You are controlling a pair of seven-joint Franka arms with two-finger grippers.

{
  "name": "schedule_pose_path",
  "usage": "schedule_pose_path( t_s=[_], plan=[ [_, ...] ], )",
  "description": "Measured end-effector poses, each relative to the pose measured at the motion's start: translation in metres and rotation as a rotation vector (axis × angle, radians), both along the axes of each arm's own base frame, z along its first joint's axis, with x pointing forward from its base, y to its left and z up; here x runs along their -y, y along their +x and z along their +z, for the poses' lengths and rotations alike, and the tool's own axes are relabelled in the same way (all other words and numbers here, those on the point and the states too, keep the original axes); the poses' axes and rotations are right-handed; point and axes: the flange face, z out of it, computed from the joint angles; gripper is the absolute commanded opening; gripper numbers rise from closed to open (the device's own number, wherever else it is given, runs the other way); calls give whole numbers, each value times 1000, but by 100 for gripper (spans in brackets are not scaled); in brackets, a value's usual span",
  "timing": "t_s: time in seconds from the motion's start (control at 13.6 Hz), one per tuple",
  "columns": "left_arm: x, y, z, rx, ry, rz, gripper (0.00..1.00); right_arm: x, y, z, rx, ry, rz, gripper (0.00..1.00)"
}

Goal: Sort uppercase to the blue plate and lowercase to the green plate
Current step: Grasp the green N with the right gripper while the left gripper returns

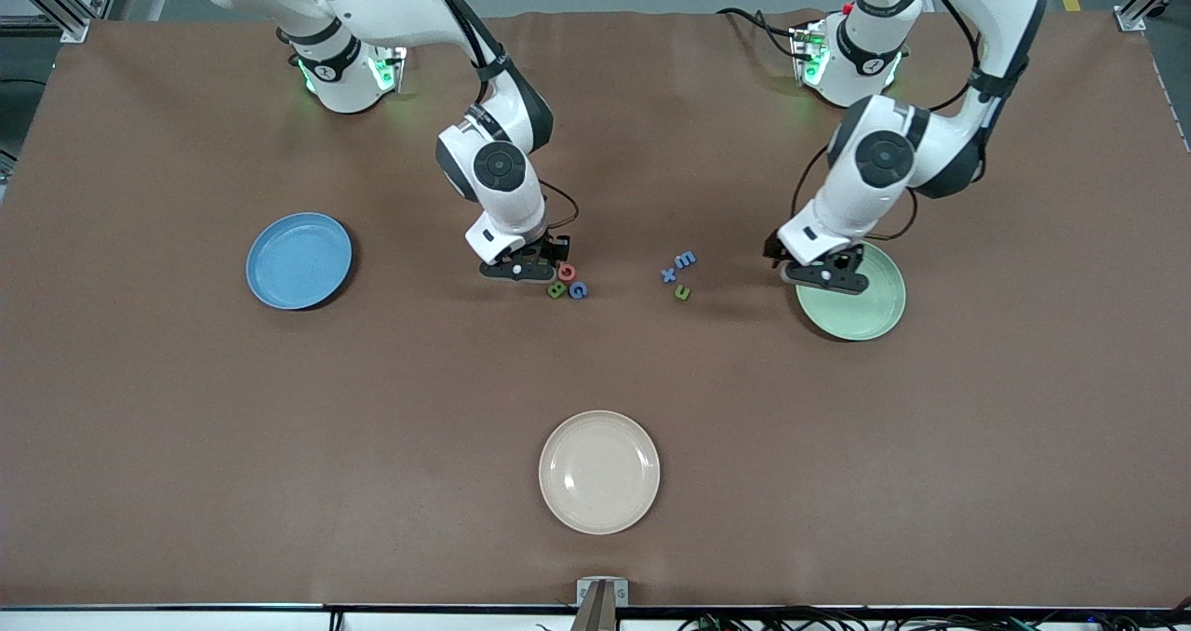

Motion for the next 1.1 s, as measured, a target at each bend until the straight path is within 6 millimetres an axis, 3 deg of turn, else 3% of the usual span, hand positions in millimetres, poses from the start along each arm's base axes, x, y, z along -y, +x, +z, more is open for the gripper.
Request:
schedule_pose_path(
  t_s=[0.22, 0.44, 0.59, 0.88, 1.1],
  plan=[
    [63, -2, 5, 1, -45, 65, 99, -3, -2, 0, 0, 0, 6, 30],
    [109, 7, -15, -32, -83, 114, 99, -3, -1, 1, 3, 1, 6, 3],
    [127, 16, -33, -59, -100, 145, 99, -3, -1, 1, 3, 1, 7, 0],
    [143, 31, -55, -87, -121, 194, 96, 1, 0, 2, -17, -26, 28, 0],
    [150, 33, -64, -96, -123, 207, 92, 28, 14, 20, -103, -129, 113, 0]
  ],
)
